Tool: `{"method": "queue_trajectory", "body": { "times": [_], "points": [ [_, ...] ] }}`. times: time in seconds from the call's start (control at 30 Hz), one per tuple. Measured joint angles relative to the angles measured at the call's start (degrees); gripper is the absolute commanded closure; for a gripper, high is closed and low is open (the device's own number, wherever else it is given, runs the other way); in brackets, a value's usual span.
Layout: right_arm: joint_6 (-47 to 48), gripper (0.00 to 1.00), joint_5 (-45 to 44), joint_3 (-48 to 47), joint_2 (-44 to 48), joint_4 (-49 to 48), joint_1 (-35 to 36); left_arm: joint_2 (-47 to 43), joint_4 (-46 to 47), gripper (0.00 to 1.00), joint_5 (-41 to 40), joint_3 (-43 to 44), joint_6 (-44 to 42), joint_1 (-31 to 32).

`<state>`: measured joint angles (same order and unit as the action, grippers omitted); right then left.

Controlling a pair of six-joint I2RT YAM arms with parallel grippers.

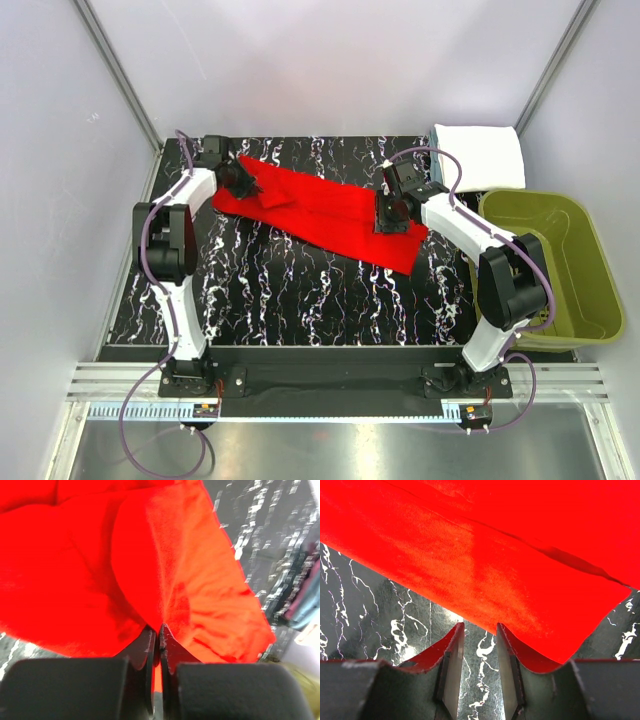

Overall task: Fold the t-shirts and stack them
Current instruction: Fold the tshirt

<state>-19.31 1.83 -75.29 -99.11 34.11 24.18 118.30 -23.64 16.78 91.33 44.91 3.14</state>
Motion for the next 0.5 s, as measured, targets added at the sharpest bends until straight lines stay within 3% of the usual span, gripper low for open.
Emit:
{"method": "queue_trajectory", "body": {
  "times": [0.07, 0.13, 0.23, 0.43, 0.5],
  "points": [
    [-0.02, 0.6, 0.02, 0.0, 0.0, 0.0, 0.0, -0.07, -1.38, 0.68, -1.29, -0.04, -0.85, 0.15],
    [0.0, 0.6, 0.17, 0.0, 0.0, 0.0, 0.04, -0.07, -2.99, 0.53, -2.54, -0.04, -1.84, 0.37],
    [0.0, 0.59, 0.28, 0.0, 0.0, 0.0, 0.11, -0.09, -5.9, 0.47, -4.92, 0.33, -3.3, 0.39],
    [-0.22, 0.6, 0.44, 0.0, -0.09, -0.07, 0.11, -0.74, -8.63, 0.47, -8.37, 4.35, -8.11, 0.5],
    [-0.46, 0.73, 0.59, -0.13, -0.59, -0.44, 0.13, -1.2, -7.3, 0.46, -6.99, 4.46, -8.94, 0.68]
  ]
}}
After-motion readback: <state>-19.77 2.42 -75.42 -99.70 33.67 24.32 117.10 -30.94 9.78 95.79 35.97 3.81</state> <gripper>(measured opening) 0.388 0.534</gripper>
